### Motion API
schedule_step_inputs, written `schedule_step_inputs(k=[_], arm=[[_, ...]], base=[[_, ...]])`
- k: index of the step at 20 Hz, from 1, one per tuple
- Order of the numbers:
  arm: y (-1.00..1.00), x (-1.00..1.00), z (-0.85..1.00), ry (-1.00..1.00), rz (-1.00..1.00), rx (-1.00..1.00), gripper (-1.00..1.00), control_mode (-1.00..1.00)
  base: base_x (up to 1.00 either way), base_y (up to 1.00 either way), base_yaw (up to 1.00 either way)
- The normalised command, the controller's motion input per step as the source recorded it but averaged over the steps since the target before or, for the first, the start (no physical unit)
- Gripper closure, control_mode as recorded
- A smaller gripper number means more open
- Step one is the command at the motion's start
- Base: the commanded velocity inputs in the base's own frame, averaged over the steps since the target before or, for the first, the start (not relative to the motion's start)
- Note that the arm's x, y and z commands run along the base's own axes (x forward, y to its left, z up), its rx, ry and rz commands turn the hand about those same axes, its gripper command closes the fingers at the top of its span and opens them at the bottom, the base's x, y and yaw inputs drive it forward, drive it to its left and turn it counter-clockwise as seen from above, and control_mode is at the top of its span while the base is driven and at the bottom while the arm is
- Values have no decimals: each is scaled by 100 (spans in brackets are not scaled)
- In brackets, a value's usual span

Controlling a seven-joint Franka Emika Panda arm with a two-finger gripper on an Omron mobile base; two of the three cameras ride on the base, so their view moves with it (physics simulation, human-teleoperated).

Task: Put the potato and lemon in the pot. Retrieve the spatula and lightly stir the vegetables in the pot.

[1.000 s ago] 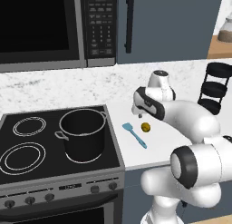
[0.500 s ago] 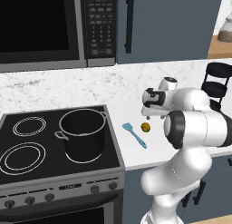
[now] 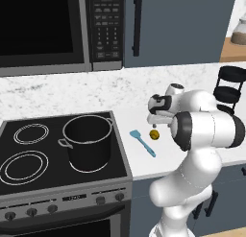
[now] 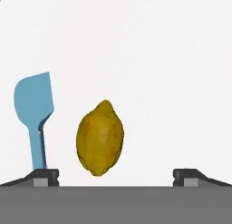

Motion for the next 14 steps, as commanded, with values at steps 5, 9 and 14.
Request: schedule_step_inputs(k=[5, 9, 14], arm=[[24, 0, -18, 0, 0, 0, -100, -100], [9, 0, -16, 0, 0, 0, -100, -100], [0, 1, -17, 0, 0, 0, -100, -100]], base=[[0, 0, 0], [0, 0, 0], [0, 0, 0]])
